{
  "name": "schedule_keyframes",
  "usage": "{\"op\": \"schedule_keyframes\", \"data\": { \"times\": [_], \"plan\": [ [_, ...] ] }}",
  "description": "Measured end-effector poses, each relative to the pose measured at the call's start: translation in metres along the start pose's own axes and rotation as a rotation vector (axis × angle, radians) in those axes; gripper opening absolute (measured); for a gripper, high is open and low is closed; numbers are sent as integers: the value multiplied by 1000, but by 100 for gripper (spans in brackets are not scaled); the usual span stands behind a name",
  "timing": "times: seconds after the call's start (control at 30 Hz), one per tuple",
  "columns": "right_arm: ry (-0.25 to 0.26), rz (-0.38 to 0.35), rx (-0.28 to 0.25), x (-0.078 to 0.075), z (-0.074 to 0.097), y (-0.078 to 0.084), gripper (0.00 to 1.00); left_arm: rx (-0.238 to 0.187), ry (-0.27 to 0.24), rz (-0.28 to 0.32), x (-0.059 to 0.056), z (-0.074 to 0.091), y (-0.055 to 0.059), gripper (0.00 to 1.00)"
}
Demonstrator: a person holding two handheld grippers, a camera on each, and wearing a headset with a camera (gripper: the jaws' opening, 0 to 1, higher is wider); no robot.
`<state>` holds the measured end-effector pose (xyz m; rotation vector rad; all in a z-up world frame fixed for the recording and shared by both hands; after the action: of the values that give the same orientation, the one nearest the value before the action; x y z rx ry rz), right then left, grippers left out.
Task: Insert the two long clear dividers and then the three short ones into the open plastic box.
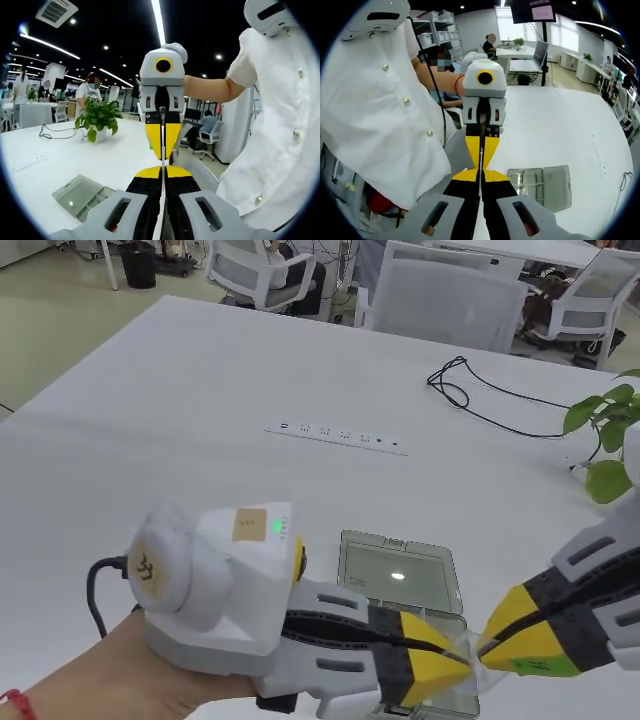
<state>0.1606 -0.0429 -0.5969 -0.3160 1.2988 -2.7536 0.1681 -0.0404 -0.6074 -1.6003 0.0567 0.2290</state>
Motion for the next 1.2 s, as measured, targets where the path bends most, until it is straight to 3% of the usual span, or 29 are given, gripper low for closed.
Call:
{"op": "schedule_keyframes", "data": {
  "times": [0.53, 1.03, 1.2],
  "plan": [
    [26, 12, 3, -2, 3, 1, 2, 13, -28, 15, 1, 3, 3, 4],
    [93, -5, 16, -19, 22, 9, 2, 38, -135, 4, 16, 23, 11, 19],
    [130, -10, 46, -32, 27, 17, 2, 54, -170, 3, 23, 31, 15, 27]
  ]
}}
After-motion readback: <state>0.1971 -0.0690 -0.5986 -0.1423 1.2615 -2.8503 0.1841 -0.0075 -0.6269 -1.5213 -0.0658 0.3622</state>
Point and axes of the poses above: the centre of the closed fingertips' face, and the gripper's own axes: z roughly backward along the fingers, x roughly to its left, y roughly out of its underside, the point moved 1 cm from there along z, roughly backward along the fingers, and after that the axes turned 6 degrees about -x, right-handed, at the moved point
